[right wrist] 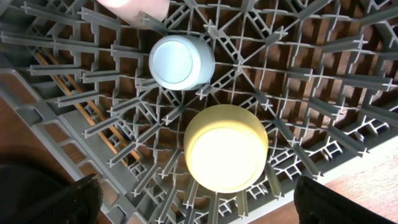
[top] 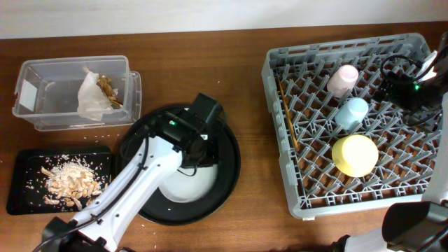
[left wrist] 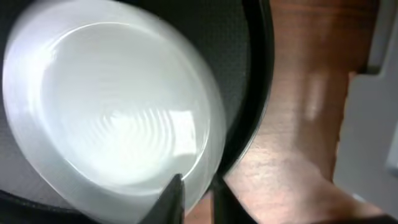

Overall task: Sort waste into correct bins and load items into the dishwasher rack
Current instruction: 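Set the emptied plate back on the round tray and release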

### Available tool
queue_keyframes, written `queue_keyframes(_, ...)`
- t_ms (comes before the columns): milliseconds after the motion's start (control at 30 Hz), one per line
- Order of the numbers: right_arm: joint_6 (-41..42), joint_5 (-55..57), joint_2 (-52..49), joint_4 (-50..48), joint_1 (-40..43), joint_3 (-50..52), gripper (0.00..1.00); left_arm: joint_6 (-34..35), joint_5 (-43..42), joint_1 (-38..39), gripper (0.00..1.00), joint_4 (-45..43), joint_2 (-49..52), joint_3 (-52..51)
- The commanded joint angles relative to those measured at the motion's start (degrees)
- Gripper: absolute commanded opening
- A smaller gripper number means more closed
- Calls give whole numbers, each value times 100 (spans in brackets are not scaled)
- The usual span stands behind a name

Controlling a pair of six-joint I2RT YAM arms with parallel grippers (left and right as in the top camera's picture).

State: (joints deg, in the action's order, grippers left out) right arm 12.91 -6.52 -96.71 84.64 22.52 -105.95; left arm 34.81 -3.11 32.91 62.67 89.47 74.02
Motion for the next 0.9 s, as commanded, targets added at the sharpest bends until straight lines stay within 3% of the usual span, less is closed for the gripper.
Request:
queue_keyframes(0, 4, 11, -20, 2, 0, -11, 99, 315, 463, 33, 50, -13, -98, 11)
queue_keyframes(33, 4, 11, -20, 2, 0, -11, 99, 313, 466, 33, 71, -13, -98, 11)
queue_keyframes(67, 4, 11, -20, 2, 0, -11, 99, 313, 472, 33, 74, -15, -98, 11)
queue_keyframes(267, 4, 11, -20, 2, 0, -11, 99, 291, 610, -144, 74, 299, -212, 365)
queue_keyframes(467, 4, 11, -20, 2, 0, -11, 99, 293, 1414, -1493, 75, 1377, -859, 1163)
queue_keyframes(500, 4, 11, -20, 2, 0, -11, 99, 295, 1412, -1700, 79, 1445, -960, 1187)
queue_keyframes(533, 4, 11, -20, 2, 0, -11, 99, 295, 1412, -2103, 99, 1550, -1141, 1187)
queue_keyframes(667, 9, -184, -20, -2, 0, -11, 99, 295, 1405, -3501, 99, 2170, -1521, 1187)
queue_keyframes(800, 4, -1255, -20, 133, 0, -11, 99, 293, 1390, -4376, 99, 2806, -1578, 1187)
queue_keyframes(867, -20, -2496, -20, 417, -15, -11, 99, 293, 1390, -4590, 99, 2828, -1578, 1185)
